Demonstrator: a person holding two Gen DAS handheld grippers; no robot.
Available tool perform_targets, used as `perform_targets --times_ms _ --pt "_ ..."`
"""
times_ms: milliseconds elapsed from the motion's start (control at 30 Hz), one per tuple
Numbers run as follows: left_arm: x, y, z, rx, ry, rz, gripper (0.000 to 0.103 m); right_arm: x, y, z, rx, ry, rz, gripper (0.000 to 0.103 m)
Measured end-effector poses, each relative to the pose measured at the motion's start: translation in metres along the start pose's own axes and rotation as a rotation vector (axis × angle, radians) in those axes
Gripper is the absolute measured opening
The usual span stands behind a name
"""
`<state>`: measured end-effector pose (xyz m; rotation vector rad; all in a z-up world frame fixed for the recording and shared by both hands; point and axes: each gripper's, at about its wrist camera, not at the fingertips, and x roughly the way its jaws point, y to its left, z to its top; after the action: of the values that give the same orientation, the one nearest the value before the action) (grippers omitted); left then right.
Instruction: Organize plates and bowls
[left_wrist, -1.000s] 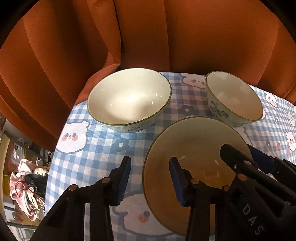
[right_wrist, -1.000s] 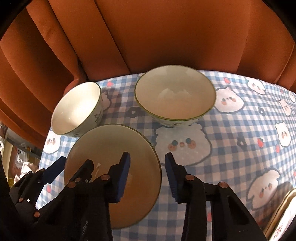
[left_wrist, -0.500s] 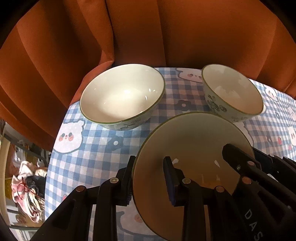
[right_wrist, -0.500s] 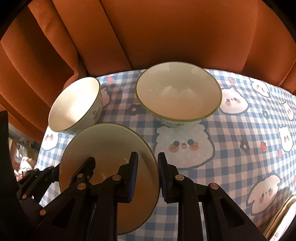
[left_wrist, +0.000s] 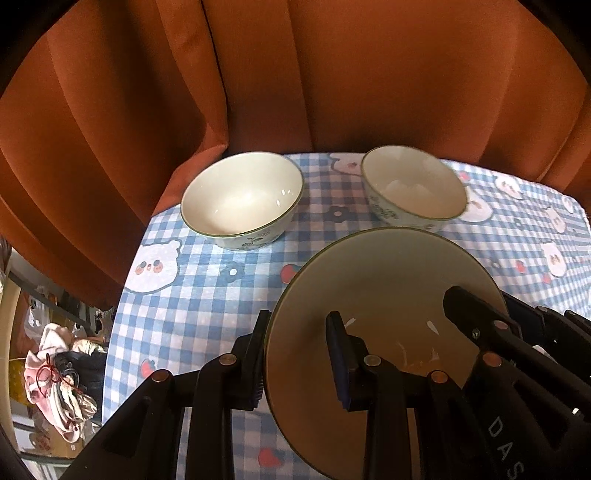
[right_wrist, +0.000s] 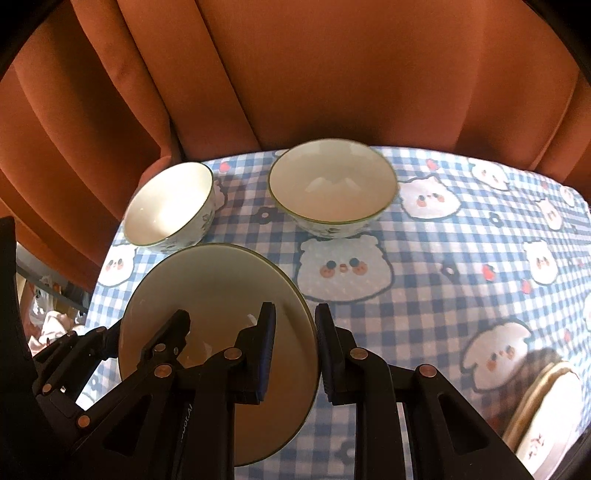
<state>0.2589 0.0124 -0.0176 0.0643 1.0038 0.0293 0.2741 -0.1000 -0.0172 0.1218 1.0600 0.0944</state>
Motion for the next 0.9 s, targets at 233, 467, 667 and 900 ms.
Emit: perform_targets --times_ms 233,467,667,900 --pt "-0.038 -0.01 -0.022 0.019 -0.046 -0.029 0.028 -0.045 -0.004 -0.025 0.016 -0.054 -0.031 0.026" --pt "-0.06 -0.029 -0.052 0.063 -0.051 -0.066 0.028 -0.078 -0.018 -0.059 0.051 -0.074 -0.064 0.026" --pt "-0.065 -0.051 -0.077 0.092 -0.027 -0.088 0.028 -0.091 -0.036 -0.092 0.077 -0.055 -0.097 0.026" --pt "-0.061 -0.077 -0.1 0.121 -0.004 -0.087 0.028 -0.093 -0.06 -0.118 0.095 -0.027 -0.107 0.026"
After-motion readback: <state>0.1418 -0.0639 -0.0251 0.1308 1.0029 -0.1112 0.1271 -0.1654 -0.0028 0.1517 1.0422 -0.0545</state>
